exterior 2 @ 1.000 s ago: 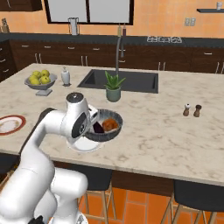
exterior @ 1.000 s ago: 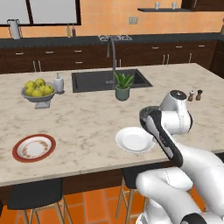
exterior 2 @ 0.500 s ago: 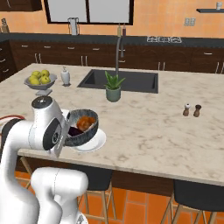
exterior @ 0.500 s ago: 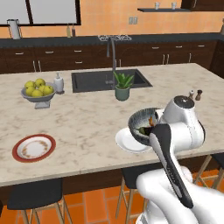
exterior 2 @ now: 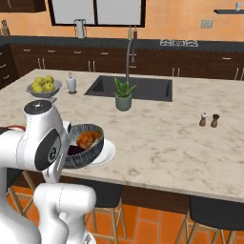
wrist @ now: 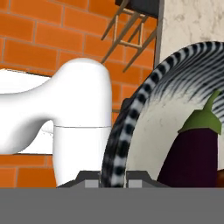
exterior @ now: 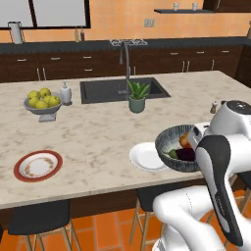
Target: Pick the chicken drumstick and eggplant from their plates and place them in the bowl. Then put the bowl in the fridge.
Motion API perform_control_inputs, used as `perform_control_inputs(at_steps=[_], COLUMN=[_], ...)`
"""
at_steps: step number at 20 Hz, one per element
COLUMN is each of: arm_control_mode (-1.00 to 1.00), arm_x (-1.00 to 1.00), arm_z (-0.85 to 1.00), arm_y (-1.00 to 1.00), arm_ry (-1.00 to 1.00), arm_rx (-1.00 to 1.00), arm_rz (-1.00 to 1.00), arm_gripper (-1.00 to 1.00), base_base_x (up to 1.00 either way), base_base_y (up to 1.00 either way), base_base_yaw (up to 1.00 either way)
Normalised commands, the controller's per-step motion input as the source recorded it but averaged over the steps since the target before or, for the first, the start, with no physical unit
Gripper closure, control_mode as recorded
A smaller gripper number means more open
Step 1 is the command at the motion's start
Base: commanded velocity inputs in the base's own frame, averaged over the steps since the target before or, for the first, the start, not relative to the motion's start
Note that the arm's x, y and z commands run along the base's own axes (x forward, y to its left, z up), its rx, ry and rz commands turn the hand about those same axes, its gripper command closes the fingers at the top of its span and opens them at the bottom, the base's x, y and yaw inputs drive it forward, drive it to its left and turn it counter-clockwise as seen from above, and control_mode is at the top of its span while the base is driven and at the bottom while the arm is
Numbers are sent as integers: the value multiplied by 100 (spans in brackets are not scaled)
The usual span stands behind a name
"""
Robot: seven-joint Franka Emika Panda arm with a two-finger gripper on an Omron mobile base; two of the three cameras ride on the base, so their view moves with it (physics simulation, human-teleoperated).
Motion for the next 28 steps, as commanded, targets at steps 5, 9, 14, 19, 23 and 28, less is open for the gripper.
perform_control_inputs(at_steps=[5, 9, 14, 19, 23, 28], arm_control_mode=[-100, -100, 100, 100, 100, 100], arm_x=[0, 0, -3, 0, 0, 0], arm_z=[0, 0, 0, 0, 0, 0], arm_y=[0, 0, 0, 0, 0, 0], arm_ry=[0, 0, 0, 0, 0, 0], arm_rx=[0, 0, 0, 0, 0, 0], arm_rz=[0, 0, 0, 0, 0, 0], arm_gripper=[100, 100, 100, 100, 100, 100], base_base_x=[0, 0, -75, -18, 11, 2], base_base_y=[0, 0, -17, -15, 3, 0], base_base_yaw=[0, 0, -1, -51, -84, -89])
